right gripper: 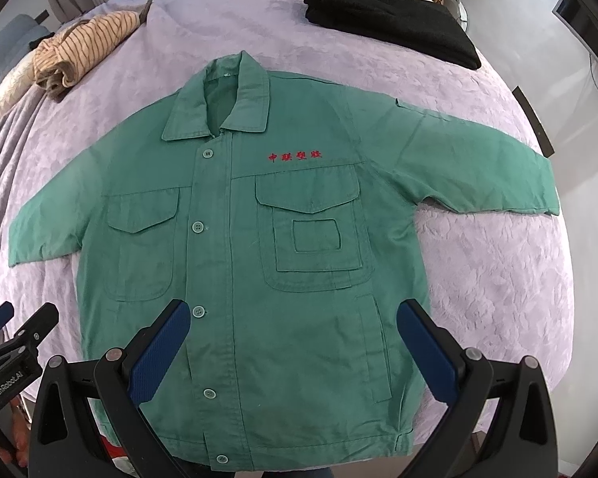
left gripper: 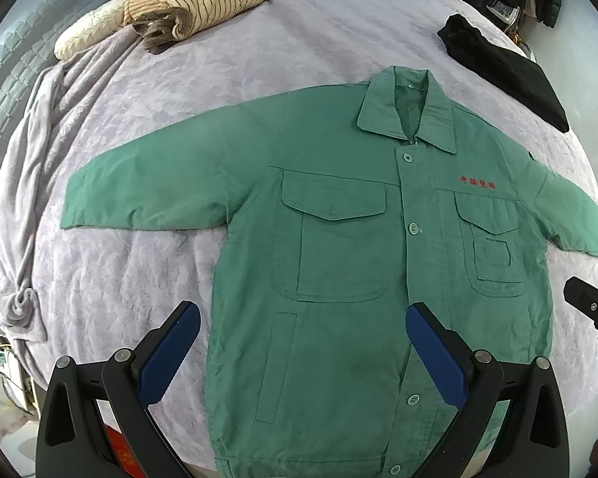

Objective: Fold large clothes
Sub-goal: 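Grasp the side edge of the green jacket with the left gripper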

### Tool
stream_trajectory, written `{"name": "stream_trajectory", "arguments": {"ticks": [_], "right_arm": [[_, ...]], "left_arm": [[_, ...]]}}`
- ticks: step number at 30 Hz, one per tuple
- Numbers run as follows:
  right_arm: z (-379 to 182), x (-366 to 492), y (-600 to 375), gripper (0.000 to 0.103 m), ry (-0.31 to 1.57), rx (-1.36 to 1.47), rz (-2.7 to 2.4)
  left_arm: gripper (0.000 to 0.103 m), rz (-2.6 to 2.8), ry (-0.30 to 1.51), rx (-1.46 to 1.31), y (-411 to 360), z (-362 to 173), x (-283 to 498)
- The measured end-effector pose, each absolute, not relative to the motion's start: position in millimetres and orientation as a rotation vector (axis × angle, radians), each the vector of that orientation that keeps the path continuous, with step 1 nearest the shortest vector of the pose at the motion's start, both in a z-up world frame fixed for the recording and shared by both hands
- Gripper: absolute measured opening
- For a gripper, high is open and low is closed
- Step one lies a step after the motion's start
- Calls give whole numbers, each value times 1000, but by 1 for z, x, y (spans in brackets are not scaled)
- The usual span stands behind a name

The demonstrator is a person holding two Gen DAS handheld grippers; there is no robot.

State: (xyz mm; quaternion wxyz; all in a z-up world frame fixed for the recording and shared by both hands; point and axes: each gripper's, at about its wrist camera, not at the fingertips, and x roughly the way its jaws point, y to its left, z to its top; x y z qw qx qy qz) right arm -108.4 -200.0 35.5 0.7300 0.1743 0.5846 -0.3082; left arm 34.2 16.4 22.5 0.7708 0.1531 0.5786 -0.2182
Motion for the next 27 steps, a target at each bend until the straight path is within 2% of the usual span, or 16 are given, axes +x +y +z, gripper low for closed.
{"name": "stream_trajectory", "arguments": {"ticks": [11,19,27], "right_arm": [[6,-76,-154,103,1312,345,-486],[-48,-43,-93,103,1411,329,-342],[-78,-26,-64,103,1480,279,-321]], "left_arm": [[103,-471,1331,-17,83,-23,95],[103,-244,1282,-218,189,-94,199],[103,-40,1204,-285,266,-148,294]]}}
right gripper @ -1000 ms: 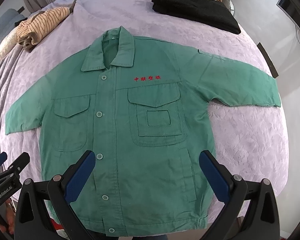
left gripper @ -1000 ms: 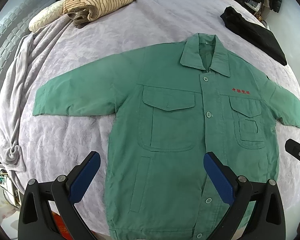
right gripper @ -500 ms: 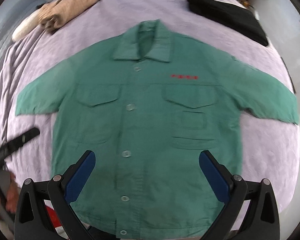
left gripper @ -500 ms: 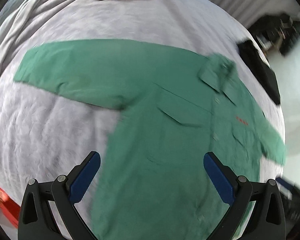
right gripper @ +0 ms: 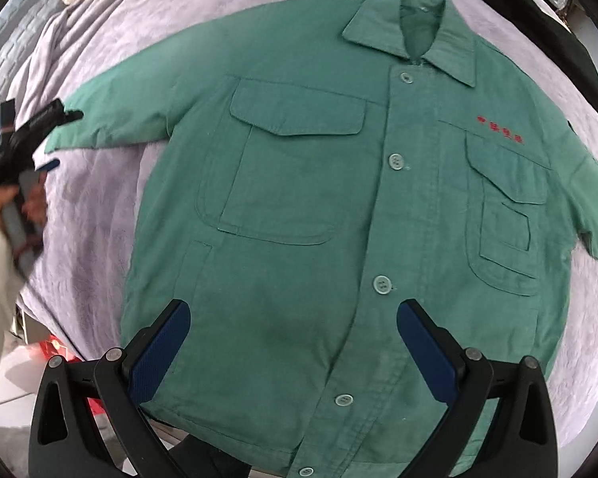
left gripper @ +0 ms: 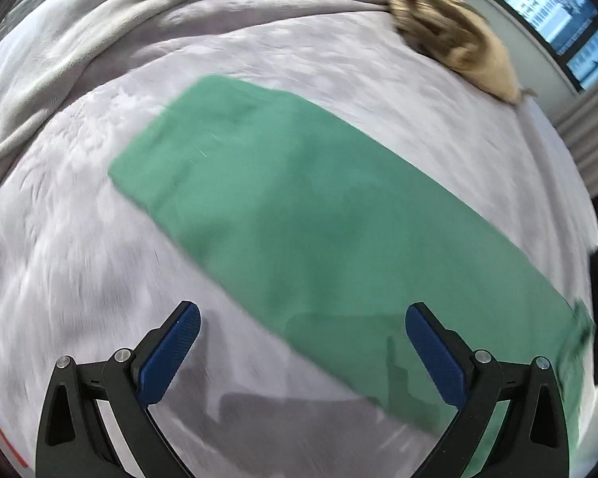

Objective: Fold large clothes
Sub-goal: 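Grasp the side edge of the green jacket with the left gripper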

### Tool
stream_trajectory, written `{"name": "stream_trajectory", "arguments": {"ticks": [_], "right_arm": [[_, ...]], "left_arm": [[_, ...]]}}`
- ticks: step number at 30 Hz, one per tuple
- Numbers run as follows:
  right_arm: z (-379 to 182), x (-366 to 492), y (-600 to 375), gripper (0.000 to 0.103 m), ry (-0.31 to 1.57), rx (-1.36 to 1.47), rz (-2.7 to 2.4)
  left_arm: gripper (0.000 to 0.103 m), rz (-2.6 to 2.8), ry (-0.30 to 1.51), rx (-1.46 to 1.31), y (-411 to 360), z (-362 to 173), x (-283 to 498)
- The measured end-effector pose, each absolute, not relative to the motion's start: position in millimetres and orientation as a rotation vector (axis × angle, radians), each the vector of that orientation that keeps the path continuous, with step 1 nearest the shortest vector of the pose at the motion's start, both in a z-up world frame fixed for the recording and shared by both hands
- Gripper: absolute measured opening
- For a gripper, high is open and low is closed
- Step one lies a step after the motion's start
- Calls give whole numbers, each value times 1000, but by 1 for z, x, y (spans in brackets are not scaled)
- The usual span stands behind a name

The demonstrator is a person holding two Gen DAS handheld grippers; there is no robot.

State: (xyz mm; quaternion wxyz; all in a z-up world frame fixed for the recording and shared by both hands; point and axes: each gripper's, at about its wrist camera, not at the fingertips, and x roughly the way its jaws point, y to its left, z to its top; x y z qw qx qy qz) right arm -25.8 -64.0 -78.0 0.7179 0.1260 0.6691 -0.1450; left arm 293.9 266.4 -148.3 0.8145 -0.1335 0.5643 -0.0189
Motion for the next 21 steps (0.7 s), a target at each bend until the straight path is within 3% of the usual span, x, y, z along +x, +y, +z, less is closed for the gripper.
{"name": "stream_trajectory", "arguments": {"ticks": [2,4,5,6,13,21], "right_arm": [[-82,-23,-62,103,1493,277,-325],[-85,-21,-60,103,1499,276,-332],[-86,-20,-60,103,1500,278,-334],[-86,-20,-60,103,1500,282,-335],[-82,-20,-70,103,1459,322,-345],[-58,-49,-113,103,1368,403,-407]], "left_arm": [[99,-8,1204,-293,277,-159,308],[52,12,1202,-293,283,-163,316],[38,7,1200,-296,282,-162,316],[5,-18,1193,-309,284,-159,318],[2,-268,1024,-245,244,-83,303],[2,-803,817,-34,52,29,224]]}}
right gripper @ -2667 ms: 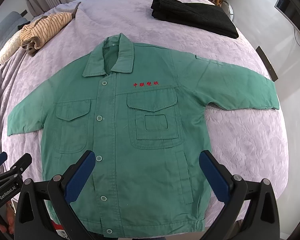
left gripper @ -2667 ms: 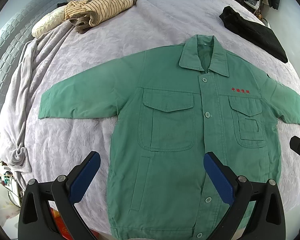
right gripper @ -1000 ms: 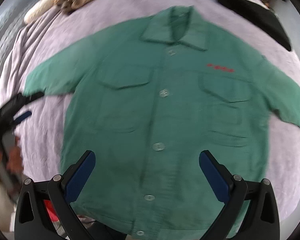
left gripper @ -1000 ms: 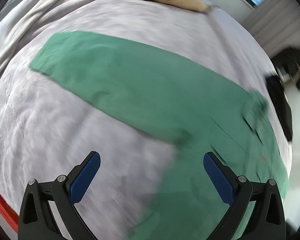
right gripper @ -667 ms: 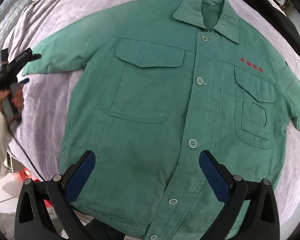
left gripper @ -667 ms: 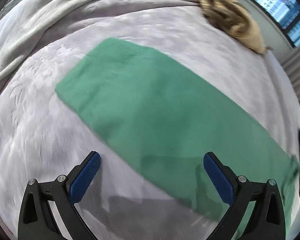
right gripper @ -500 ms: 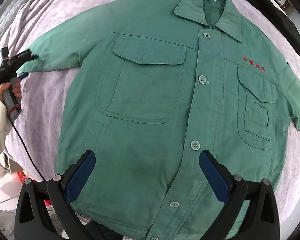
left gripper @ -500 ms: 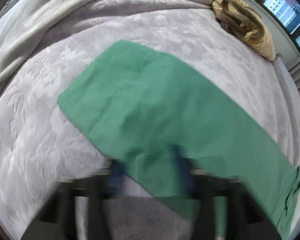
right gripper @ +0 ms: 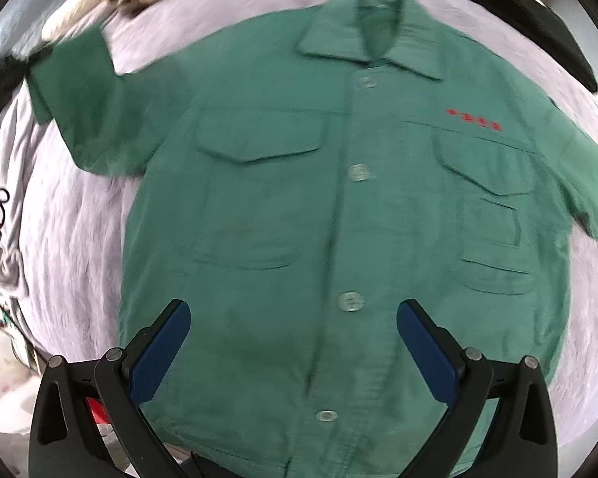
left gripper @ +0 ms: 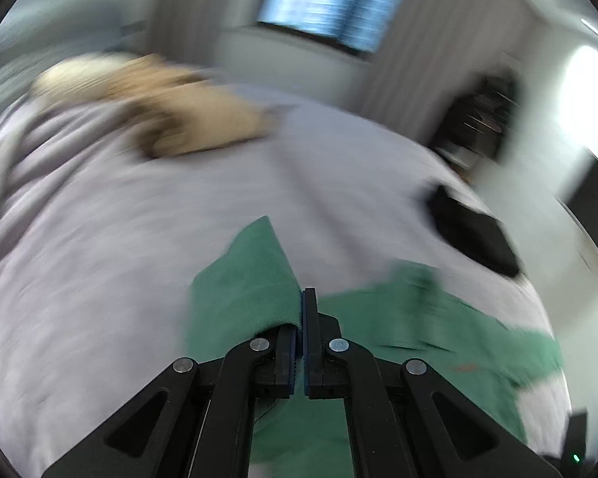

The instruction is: Fold large clothes

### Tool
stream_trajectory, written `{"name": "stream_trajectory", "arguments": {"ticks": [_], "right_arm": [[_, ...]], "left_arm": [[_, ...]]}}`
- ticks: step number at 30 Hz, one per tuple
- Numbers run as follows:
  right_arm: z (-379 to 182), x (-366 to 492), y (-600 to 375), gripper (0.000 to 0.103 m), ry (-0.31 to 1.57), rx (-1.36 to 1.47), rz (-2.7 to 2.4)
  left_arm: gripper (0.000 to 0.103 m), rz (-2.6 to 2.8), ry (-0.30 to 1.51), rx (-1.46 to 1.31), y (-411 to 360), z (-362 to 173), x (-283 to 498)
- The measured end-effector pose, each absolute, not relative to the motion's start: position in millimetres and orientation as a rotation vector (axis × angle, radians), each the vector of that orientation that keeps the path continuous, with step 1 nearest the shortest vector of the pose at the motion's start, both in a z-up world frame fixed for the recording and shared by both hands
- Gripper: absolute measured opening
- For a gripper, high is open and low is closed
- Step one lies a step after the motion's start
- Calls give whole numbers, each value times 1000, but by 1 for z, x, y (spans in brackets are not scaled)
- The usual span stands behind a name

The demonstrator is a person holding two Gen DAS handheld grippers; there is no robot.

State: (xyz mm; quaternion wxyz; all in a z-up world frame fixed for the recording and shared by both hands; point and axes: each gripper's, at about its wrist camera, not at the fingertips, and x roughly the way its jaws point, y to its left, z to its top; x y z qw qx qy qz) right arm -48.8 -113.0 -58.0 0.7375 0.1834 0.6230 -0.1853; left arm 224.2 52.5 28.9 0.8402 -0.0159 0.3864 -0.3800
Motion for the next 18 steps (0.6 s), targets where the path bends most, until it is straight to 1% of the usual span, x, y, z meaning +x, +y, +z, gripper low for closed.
{"name": "stream_trajectory", "arguments": {"ticks": [2,5,8,10,11,12,13,14,15,18], "right_arm": [[-52,-63,-133,103,1336,435,-442],[-51,-85,-162,103,1295,501,-492],[-61,-113,-194,103,1277,556,-550],[-70,-126,-210,103,1276,578,-576],[-75,-133,-218,103,1279,590,-590],[-81,-139,-225,103,1282,598,-600],[-85,-144,-230,103,1280,599,-607],[-87,-147,-235,103,1281,595,-615],[-89,-149,-238,103,1281,591,-623],[-85,-148,-249,103,1251,561,-632]], "left_arm": [[2,-927,798,43,-7,31,189],[2,-1000,839,149,-78,8,149],[2,-962,896,265,-125,-34,124],[3,-955,956,335,-143,-66,111],[5,-946,985,373,-151,-80,105],[24,-935,999,396,-153,-91,102],[68,-917,1004,415,-151,-102,99],[89,-892,1000,426,-151,-107,95],[103,-853,976,433,-147,-107,90],[103,-847,932,453,-128,-101,78]]}}
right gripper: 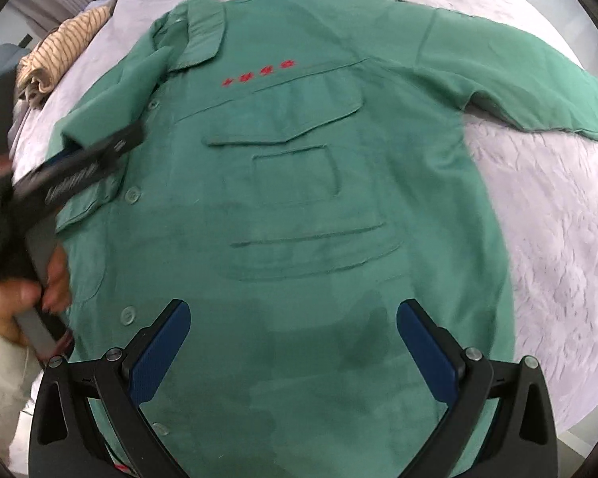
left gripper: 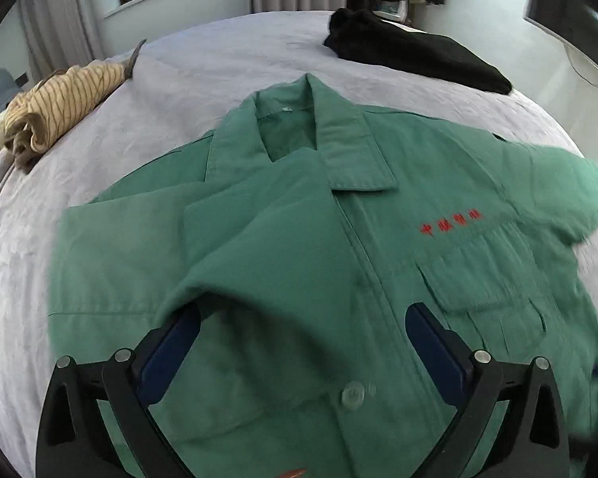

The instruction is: Fold large clothes

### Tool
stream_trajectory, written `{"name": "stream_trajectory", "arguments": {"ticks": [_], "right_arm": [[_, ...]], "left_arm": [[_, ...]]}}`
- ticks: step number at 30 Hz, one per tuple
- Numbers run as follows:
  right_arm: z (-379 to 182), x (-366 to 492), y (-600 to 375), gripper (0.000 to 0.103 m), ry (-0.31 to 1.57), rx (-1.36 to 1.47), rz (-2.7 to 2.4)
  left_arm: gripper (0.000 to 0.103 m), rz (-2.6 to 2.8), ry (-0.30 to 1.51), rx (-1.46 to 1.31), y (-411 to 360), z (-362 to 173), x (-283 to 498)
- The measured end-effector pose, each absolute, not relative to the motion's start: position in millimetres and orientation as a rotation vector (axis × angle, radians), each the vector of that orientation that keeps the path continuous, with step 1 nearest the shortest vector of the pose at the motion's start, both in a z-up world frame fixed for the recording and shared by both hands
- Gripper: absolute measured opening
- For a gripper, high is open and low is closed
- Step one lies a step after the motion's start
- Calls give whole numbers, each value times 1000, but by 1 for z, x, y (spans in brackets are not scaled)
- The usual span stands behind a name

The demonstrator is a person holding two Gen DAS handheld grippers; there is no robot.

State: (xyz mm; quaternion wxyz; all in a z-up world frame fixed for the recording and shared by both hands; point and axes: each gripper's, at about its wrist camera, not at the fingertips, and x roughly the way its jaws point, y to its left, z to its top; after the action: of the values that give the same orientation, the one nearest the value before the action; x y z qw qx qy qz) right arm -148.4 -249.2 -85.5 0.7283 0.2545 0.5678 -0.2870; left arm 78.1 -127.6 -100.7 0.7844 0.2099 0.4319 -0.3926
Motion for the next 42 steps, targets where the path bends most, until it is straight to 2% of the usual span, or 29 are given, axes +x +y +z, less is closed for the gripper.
{"name": "stream_trajectory", "arguments": {"ticks": [5,9,13,16,17,18,19,20,22,23,24,26,29,36,42], "right_arm": [[-68,-107,-248,103,1176,423,-573],[-72,-43,-221,103,1154,254,-466],[-108,20,-178,103,1189,-26,-401],[-137,46,-161,101,1201,-273,-474],[-139,51,-163,89,1185,-313,-511],[-134,51,-171,65,1167,-295,-534],[-126,50,-186,55,1142,-206,-550],[-114,43,-205,52,1104,-56,-560],[-100,21,-248,52,1008,264,-570],[-97,3,-276,55,939,469,-583],[-102,-17,-302,69,886,672,-594],[-125,-50,-340,82,809,1003,-593],[-149,-86,-362,81,665,1303,-572],[-126,-99,-358,81,633,1307,-542],[-151,-36,-272,81,845,1324,-186]], "left_arm": [[103,-698,845,447,-60,-76,82],[103,-465,835,508,3,-88,111],[103,-346,908,564,30,-119,136],[103,-285,898,529,31,-131,150],[103,-255,900,498,32,-134,157],[103,-222,909,452,36,-137,164],[103,-189,930,401,40,-141,172],[103,-169,952,367,45,-146,175],[103,-140,992,323,55,-154,184],[103,-142,1004,309,58,-158,187],[103,-150,1004,302,60,-158,188],[103,-147,997,332,59,-161,189],[103,-174,1026,333,61,-161,193],[103,-345,1039,271,80,-115,220],[103,-572,1159,190,30,-121,280]]}}
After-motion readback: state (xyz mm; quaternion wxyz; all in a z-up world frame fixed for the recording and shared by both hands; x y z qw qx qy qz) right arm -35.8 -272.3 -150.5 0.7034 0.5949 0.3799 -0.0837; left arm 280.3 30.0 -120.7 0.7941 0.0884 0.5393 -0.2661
